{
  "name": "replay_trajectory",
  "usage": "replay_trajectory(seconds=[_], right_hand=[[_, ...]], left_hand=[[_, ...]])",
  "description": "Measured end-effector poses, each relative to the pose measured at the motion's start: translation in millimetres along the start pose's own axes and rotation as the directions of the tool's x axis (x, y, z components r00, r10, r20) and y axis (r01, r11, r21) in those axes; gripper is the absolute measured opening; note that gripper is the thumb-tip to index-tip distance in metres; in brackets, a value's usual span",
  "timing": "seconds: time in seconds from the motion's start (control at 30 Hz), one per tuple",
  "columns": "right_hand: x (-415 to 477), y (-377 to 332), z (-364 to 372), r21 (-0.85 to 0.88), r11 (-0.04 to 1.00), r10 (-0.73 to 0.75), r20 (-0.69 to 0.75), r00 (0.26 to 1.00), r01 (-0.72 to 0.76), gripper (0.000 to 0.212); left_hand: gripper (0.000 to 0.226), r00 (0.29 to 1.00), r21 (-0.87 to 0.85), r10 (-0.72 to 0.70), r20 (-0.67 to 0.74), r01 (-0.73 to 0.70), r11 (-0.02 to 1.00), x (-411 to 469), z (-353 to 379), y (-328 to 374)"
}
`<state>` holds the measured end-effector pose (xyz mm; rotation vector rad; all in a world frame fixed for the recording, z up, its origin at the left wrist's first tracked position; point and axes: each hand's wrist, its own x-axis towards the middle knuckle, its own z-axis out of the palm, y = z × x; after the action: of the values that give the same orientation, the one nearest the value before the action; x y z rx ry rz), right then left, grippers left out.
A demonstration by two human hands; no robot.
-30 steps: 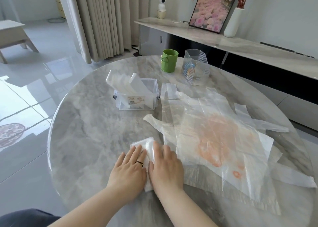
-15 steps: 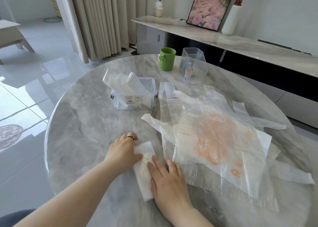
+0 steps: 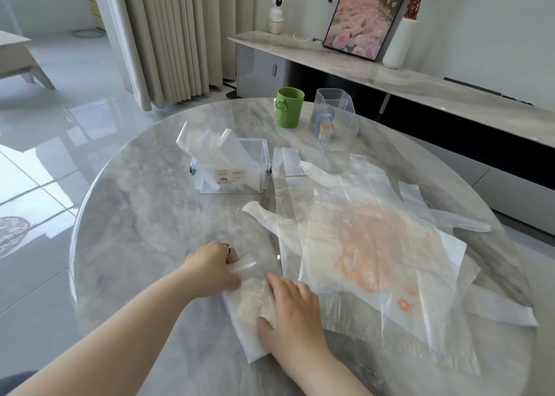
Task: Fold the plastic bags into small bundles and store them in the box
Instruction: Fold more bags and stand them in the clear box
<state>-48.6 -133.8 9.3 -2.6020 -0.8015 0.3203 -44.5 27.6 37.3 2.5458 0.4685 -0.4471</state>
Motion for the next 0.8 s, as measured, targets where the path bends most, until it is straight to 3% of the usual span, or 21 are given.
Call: replay_trajectory(seconds=[0.17,0.27,0.43,0.57,0.67,0.73,0.8], right_hand=[[1,-2,-6,0.044,0.998,0.032,0.04,0.999,-0.033,0.065],[0,1,-7,0.048,0.998,0.024,0.038,0.999,-0.026,0.067],[-1,1,-11,0.161,0.985,0.057,0.051,0.997,-0.064,0.082],[0,1,-9,0.422,0.901,0.13,-0.039,0.991,-0.102,0.084],[6,3,-9,0.656,0.727,0.237,0.038,0.971,-0.203,0.074],[10,4,-13,0.761,0.587,0.231,0.17,0.958,-0.277,0.043],[13,3,-21,0.765,0.561,0.176,0.263,0.949,-0.316,0.019]], left_hand=[[0.034,0.999,-0.28,0.049,0.016,-0.042,0.959,-3,-1,1],[0.031,0.998,-0.411,0.051,-0.023,-0.056,0.91,-1,-4,0],[0.013,0.978,-0.333,0.143,-0.153,-0.187,0.924,-4,-7,2],[0.015,0.968,-0.4,0.183,-0.17,-0.238,0.885,-8,-12,4],[0.029,0.964,-0.53,0.197,-0.179,-0.263,0.806,-8,-19,2],[0.029,0.964,-0.565,0.199,-0.176,-0.265,0.782,-9,-22,3],[0.028,0.965,-0.587,0.199,-0.169,-0.261,0.767,-11,-24,5]])
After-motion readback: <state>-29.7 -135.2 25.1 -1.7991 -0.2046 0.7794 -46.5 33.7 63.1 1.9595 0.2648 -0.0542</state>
